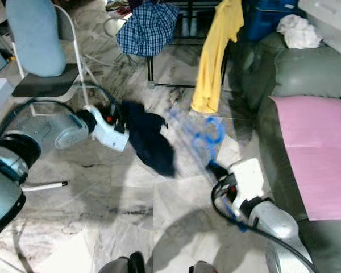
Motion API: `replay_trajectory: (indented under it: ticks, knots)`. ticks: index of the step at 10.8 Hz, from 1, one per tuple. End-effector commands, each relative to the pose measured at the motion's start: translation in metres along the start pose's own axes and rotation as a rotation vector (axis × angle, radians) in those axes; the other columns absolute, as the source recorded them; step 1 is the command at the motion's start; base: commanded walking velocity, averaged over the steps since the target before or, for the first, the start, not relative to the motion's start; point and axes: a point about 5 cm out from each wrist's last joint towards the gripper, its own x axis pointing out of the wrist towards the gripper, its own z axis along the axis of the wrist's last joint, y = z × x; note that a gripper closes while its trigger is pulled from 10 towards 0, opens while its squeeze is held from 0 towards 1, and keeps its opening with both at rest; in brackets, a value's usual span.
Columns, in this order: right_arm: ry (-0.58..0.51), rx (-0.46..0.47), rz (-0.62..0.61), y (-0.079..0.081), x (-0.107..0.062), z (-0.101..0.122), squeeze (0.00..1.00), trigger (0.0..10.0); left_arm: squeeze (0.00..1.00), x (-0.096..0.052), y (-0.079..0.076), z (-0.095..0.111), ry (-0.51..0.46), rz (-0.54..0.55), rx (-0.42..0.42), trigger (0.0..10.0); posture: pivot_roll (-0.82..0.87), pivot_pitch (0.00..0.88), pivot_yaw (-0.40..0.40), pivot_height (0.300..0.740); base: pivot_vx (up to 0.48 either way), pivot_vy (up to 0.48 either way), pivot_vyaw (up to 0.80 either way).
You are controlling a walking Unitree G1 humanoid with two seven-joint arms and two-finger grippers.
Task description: Hang hanger
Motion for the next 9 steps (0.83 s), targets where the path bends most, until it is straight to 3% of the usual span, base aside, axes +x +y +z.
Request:
replay_trajectory:
  ticks: [1,3,4,5,6,7,9]
  knots:
    - [0.012,0.009,0.088,0.009,-0.004,0.001,0.0,10.0,0.0,-0.001,0.006,-0.001,-0.033,0.031,0.039,10.0,-0.25,0.177,0.099,0.74,0.0,0.0,0.0]
    - [0.038,0.014,0.148,0.014,-0.008,-0.001,0.0,10.0,0.0,0.0,0.004,0.004,-0.073,0.027,0.031,10.0,-0.25,0.178,0.1,0.74,0.0,0.0,0.0]
    - [0.053,-0.007,0.162,0.013,-0.01,-0.002,0.0,10.0,0.0,0.0,0.001,0.007,-0.078,0.005,-0.045,10.0,-0.25,0.178,0.1,0.74,0.0,0.0,0.0]
    - [0.056,-0.032,0.069,0.001,-0.009,-0.003,0.0,10.0,0.0,0.002,-0.01,0.001,0.085,-0.034,-0.367,10.0,-0.26,0.176,0.107,0.74,0.0,0.0,0.0]
    - [0.035,-0.055,-0.072,-0.011,-0.003,-0.001,0.0,10.0,0.0,0.003,-0.023,0.0,0.198,0.006,-0.627,10.0,-0.26,0.176,0.111,0.74,0.0,0.0,0.0]
    - [0.0,-0.063,-0.239,-0.022,0.001,0.002,0.0,10.0,0.0,0.004,-0.037,0.004,0.286,0.07,-0.905,10.0,-0.26,0.176,0.113,0.74,0.0,0.0,0.0]
    - [-0.103,-0.068,-0.428,-0.03,0.007,0.015,0.0,10.0,0.0,0.003,-0.075,0.023,0.501,0.224,-1.517,10.0,-0.26,0.174,0.102,0.74,0.0,0.0,0.0]
